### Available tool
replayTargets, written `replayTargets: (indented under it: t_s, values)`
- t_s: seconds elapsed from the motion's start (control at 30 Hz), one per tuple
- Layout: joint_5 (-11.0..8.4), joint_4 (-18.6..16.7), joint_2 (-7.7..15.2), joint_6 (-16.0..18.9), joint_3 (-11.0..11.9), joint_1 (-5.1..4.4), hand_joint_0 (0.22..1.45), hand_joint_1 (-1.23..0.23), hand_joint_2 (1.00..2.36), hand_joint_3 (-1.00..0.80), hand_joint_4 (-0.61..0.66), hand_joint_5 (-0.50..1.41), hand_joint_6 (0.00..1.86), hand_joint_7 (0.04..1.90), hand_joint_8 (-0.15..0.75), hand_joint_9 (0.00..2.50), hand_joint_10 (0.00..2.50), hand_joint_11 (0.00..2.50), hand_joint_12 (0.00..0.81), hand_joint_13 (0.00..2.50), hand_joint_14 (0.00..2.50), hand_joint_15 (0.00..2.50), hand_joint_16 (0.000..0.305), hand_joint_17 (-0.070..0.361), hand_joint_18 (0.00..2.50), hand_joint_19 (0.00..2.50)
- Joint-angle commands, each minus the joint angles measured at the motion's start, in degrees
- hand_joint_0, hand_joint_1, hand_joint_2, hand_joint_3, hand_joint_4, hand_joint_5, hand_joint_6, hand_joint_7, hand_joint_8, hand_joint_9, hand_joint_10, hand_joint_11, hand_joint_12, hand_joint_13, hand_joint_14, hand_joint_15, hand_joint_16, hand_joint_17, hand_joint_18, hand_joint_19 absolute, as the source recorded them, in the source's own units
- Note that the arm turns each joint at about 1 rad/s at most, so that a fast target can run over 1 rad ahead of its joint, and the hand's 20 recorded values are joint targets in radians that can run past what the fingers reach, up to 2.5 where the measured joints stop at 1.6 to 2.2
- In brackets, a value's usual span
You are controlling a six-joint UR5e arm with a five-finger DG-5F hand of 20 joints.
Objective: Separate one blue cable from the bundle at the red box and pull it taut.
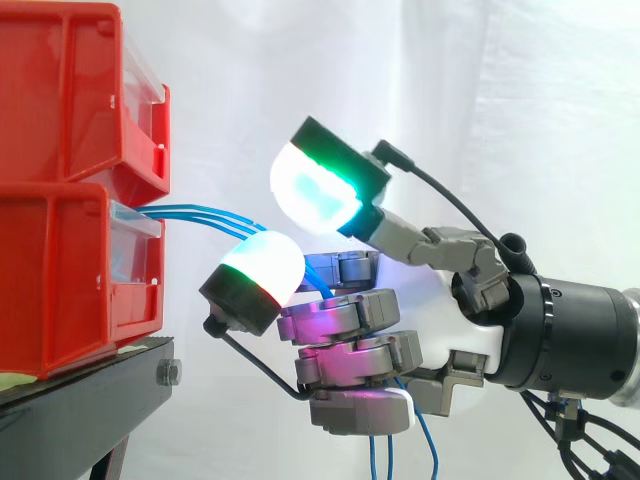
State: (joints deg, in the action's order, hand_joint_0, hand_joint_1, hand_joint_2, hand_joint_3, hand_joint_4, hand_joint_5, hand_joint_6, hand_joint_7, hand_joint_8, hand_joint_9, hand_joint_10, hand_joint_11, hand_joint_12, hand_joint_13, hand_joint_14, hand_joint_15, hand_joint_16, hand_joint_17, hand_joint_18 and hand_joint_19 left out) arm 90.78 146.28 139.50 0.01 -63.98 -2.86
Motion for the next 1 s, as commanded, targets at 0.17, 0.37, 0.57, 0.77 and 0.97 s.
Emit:
replayTargets:
  t_s: [0.17,0.37,0.57,0.77,0.97]
  values:
    - [-0.51,-0.3,0.1,-1.2,0.0,0.04,0.60,-0.38,1.00,-0.50,0.19,-0.17,0.87,1.02,0.328,0.69,1.96,1.54,0.377,0.89,2.13,1.40,0.044,0.098,1.27,1.37]
    - [-3.33,-0.4,0.1,-2.8,0.0,-0.04,0.60,-0.49,1.01,-0.42,0.20,-0.18,0.86,1.02,0.324,0.68,1.95,1.55,0.378,0.89,2.13,1.41,0.043,0.097,1.28,1.37]
    - [-6.40,-0.5,0.5,-4.9,-0.4,0.13,0.56,-0.54,1.00,-0.47,0.21,-0.21,0.86,0.96,0.337,0.63,2.08,1.59,0.392,0.89,2.17,1.37,0.046,0.105,1.30,1.36]
    - [-7.02,-0.5,0.4,-5.5,-0.5,0.22,0.54,-0.53,1.00,-0.50,0.23,-0.22,0.86,0.93,0.354,0.51,2.45,1.55,0.403,0.86,2.26,1.35,0.048,0.108,1.31,1.36]
    - [-7.02,-0.5,0.4,-5.5,-1.1,0.66,0.53,-0.43,1.00,-0.50,0.23,-0.23,0.87,0.92,0.364,0.45,2.50,1.51,0.398,0.83,2.38,1.30,0.048,0.107,1.34,1.39]
